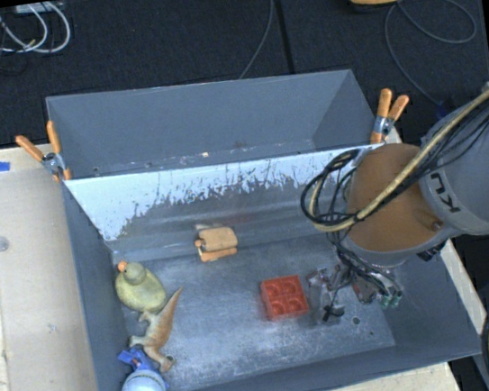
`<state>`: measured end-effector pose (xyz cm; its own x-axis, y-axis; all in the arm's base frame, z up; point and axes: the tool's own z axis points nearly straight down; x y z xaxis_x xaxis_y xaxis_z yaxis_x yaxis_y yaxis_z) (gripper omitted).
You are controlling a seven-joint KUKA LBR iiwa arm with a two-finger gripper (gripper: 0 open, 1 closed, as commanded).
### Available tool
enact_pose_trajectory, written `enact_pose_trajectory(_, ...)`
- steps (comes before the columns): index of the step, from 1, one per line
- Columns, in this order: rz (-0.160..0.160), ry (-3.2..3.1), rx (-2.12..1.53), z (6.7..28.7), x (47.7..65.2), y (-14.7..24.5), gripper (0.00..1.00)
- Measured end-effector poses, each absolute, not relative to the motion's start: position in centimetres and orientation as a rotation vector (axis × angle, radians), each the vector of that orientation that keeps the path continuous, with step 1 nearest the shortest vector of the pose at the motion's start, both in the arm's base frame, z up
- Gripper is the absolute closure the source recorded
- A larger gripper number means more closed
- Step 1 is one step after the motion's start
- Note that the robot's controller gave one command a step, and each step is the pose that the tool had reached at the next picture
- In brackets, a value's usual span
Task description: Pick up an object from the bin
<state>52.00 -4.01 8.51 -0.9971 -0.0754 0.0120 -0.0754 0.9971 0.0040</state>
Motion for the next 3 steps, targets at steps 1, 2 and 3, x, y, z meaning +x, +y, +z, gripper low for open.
enact_pose_trajectory(1,-0.005,-3.127,0.121,8.5,52.0,-4.0,0.00)
enact_pose_trajectory(2,-0.005,-3.127,0.122,8.5,52.0,-4.0,0.00)
enact_pose_trajectory(3,-0.002,-3.126,0.171,8.0,52.9,-2.5,0.00)
